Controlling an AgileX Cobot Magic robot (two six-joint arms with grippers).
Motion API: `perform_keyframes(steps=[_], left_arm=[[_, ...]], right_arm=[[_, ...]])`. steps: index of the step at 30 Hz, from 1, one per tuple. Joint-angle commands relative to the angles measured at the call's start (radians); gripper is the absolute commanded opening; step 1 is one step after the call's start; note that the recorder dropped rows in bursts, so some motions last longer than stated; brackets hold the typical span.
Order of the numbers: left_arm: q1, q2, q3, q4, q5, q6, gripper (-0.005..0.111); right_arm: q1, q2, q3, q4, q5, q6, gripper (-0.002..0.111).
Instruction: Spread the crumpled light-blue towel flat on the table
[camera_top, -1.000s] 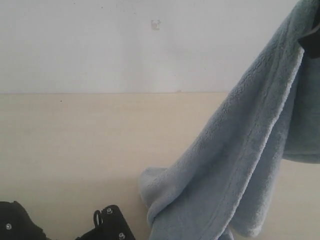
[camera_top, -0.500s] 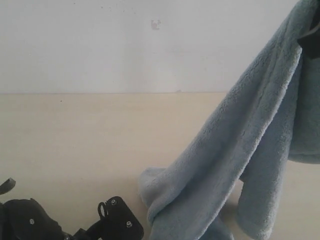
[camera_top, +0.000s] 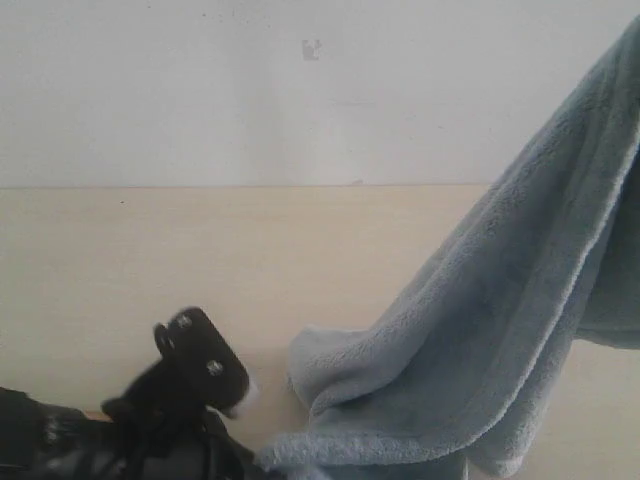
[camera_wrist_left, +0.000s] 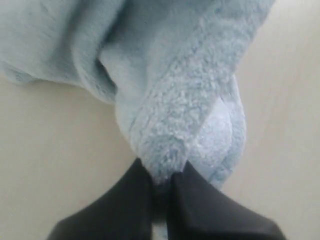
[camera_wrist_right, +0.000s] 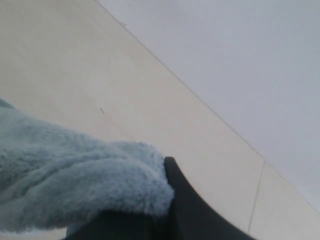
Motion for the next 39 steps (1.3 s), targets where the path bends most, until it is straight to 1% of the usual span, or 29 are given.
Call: perform_keyframes(steps=[1,3,7,8,9,10,12,14,17,20,21,24,27,29,30,31,32,34,36,37,38,39], left_arm=[[0.062,-0.216,0.032,0.008,-0.054,-0.009,0.004],[0.097,-0.334,0.045,0.019,-0.054,-0.003,0.004],[0.179,-0.578,0.055,0.097,-0.056,-0.002,0.004],[0.228,-0.699,0.055,0.107,-0.056,-0.002,0.004],[0.251,-0.744,0.055,0.11,-0.047,-0.002,0.004],[0.292,-0.84,0.055,0.127,-0.015,-0.002,0.004],[0.329,-0.933,0.055,0.15,0.047,-0.01,0.004],[0.344,-1.012,0.055,0.15,0.093,-0.039,0.004],[0.344,-1.142,0.055,0.15,0.063,-0.087,0.004],[0.344,-1.211,0.055,0.15,0.047,-0.1,0.004],[0.344,-1.244,0.055,0.15,0.061,-0.131,0.004],[0.344,-1.257,0.055,0.15,0.115,-0.16,0.004],[0.346,-1.224,0.055,0.173,0.147,-0.167,0.004],[0.346,-1.114,0.055,0.346,0.097,-0.288,0.004],[0.346,-1.001,0.055,0.475,0.037,-0.424,0.004],[0.348,-0.924,0.055,0.54,0.009,-0.477,0.004],[0.36,-0.772,0.052,0.606,-0.04,-0.544,0.004],[0.399,-0.589,0.028,0.609,-0.068,-0.557,0.004],[0.47,-0.416,-0.016,0.609,-0.075,-0.559,0.004],[0.51,-0.341,-0.046,0.609,-0.075,-0.559,0.004],[0.551,-0.275,-0.079,0.609,-0.073,-0.554,0.004],[0.623,-0.179,-0.141,0.609,-0.058,-0.529,0.006]], right_arm=[[-0.002,-0.063,-0.01,-0.062,0.071,0.025,0.0],[-0.002,-0.096,-0.01,-0.062,0.071,0.037,0.0],[-0.002,-0.162,-0.01,-0.064,0.094,0.046,0.0],[-0.002,-0.186,-0.01,-0.067,0.137,0.046,0.0],[-0.002,-0.192,-0.01,-0.073,0.156,0.046,0.0],[-0.002,-0.203,-0.01,-0.099,0.156,0.046,0.0],[-0.002,-0.213,-0.01,-0.113,0.156,0.046,0.0],[-0.002,-0.225,-0.01,-0.104,0.156,0.053,0.0],[-0.002,-0.259,-0.01,-0.042,0.156,0.057,0.0],[-0.002,-0.298,-0.01,0.002,0.156,0.064,0.0],[-0.002,-0.324,-0.01,0.038,0.156,0.066,0.0],[-0.002,-0.347,-0.01,0.094,0.156,0.064,0.0],[-0.002,-0.349,0.016,0.096,0.156,0.062,0.0],[-0.002,-0.309,0.086,0.045,0.156,0.062,0.0],[-0.002,-0.263,0.15,-0.022,0.156,0.104,0.0],[-0.002,-0.233,0.178,-0.051,0.156,0.13,0.0],[-0.002,-0.168,0.219,-0.083,0.129,0.17,0.0],[-0.012,-0.073,0.24,-0.125,0.057,0.222,0.0],[-0.071,0.028,0.241,-0.146,-0.019,0.251,0.0],[-0.127,0.085,0.239,-0.13,-0.074,0.253,0.0],[-0.206,0.153,0.239,-0.086,-0.15,0.239,0.0],[-0.332,0.243,0.233,0.044,-0.269,0.156,0.0]])
